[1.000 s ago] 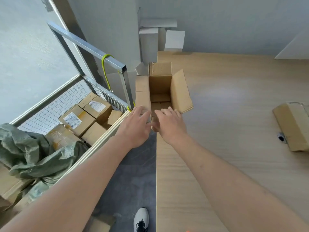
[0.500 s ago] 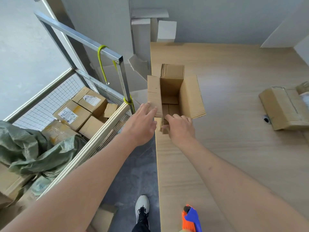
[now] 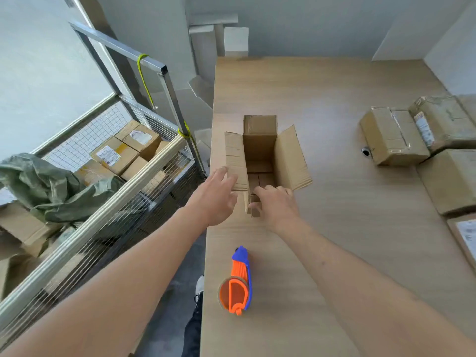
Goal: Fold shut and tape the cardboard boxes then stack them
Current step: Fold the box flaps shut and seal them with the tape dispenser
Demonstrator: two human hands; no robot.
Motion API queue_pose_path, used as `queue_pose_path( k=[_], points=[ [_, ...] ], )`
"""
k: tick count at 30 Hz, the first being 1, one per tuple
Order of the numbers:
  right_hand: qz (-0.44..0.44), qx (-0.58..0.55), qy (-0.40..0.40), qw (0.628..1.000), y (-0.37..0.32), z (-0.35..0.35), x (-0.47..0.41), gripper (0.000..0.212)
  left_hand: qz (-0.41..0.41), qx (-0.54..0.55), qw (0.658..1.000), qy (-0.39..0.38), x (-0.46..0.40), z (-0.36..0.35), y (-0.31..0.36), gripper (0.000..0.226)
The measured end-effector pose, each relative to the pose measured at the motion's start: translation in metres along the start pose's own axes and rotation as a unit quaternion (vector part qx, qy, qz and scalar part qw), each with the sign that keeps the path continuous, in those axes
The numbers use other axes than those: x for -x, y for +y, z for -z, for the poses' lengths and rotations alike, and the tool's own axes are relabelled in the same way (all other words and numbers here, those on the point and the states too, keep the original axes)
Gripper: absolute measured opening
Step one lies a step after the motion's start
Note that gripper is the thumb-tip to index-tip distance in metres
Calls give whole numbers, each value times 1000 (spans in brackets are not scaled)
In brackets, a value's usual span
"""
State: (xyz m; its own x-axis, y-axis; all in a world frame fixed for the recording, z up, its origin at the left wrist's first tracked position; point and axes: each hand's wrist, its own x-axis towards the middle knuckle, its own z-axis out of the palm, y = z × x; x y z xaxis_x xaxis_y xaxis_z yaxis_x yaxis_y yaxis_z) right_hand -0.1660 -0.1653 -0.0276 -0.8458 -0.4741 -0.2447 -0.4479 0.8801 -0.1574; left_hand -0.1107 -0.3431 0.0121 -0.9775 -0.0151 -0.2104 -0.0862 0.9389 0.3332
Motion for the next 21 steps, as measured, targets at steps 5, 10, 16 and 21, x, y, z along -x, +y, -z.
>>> queue_pose_path(
  k=[5,10,16,21],
  points=[
    [10,-8,-32,999,30,-7,57,32,12,3,1000,-4,49,-16,49,54],
    [19,-14,-62,998,50,-11,102,28,13,5,1000,-28,75,-28,79,53],
    [35,-19,-107,994,66,-14,149,33,-3,18,999,-36,84,-36,103,54],
    [20,4,-117,993,69,-14,172,32,-22,23,999,-33,84,-40,105,57]
  ],
)
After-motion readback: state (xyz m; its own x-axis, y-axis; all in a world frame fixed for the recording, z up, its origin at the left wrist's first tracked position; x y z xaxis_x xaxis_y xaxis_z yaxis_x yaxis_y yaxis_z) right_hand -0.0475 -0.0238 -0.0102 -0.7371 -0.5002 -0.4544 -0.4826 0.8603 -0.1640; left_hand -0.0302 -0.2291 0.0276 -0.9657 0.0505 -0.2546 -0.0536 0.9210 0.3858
